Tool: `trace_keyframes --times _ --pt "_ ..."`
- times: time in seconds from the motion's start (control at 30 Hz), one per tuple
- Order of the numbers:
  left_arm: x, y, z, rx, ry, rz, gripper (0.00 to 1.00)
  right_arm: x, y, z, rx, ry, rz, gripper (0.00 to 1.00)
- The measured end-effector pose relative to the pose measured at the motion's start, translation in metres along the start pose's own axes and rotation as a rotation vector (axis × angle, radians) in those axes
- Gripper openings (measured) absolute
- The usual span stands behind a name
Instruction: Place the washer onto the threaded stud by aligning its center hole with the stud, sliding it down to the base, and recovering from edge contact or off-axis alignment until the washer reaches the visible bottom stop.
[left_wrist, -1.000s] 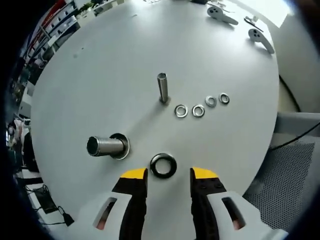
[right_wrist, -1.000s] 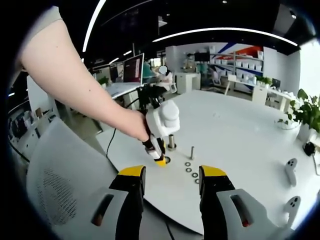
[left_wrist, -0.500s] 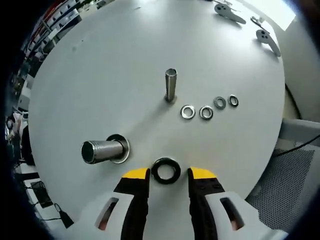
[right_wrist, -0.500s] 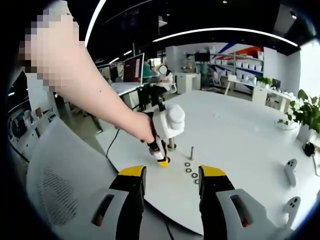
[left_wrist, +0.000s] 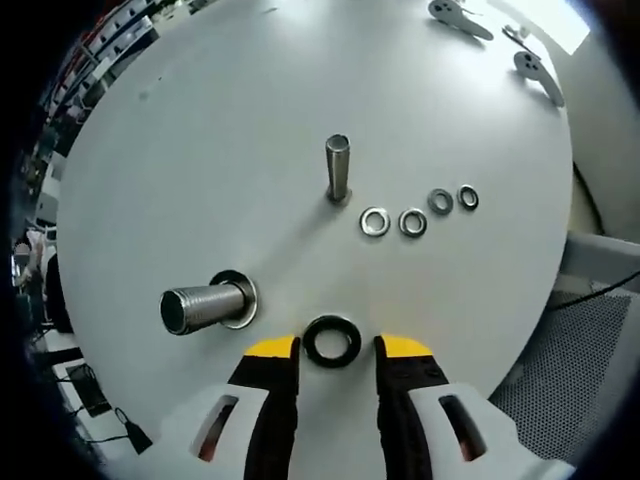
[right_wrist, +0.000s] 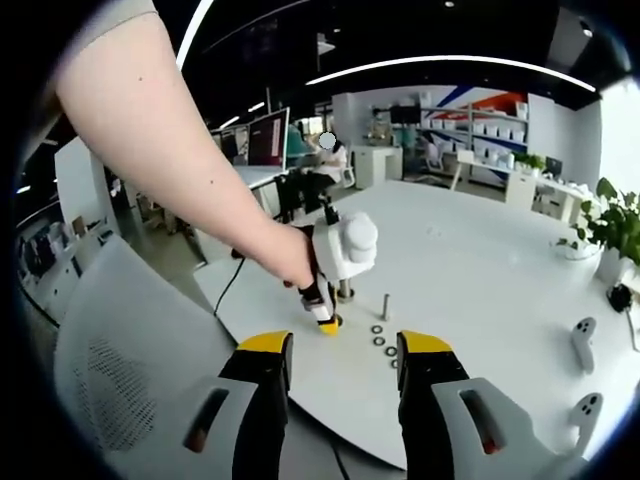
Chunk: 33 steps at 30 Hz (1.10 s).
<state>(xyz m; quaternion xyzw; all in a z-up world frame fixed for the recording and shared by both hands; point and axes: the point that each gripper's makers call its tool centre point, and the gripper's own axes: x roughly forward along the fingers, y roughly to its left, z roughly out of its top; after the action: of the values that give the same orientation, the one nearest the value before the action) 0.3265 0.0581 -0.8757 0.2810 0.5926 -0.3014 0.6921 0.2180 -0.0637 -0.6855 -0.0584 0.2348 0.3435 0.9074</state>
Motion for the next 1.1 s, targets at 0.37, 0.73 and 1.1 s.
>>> trace_keyframes --times 0.37,0.73,1.1 --pt "-0.001 0.004 -0.001 -0.018 0.004 -0.018 0.19 0.0 0.001 -0.001 -0.001 0.007 0.003 0.43" --pt "-0.012 0.002 -0.012 0.034 0.029 0.008 0.19 0.0 0.0 -0.002 -0.002 0.012 0.003 0.43" --pt "-0.047 0.021 0.003 0.104 -0.033 0.041 0.19 0.001 0.0 -0.002 -0.003 0.012 0.003 0.43"
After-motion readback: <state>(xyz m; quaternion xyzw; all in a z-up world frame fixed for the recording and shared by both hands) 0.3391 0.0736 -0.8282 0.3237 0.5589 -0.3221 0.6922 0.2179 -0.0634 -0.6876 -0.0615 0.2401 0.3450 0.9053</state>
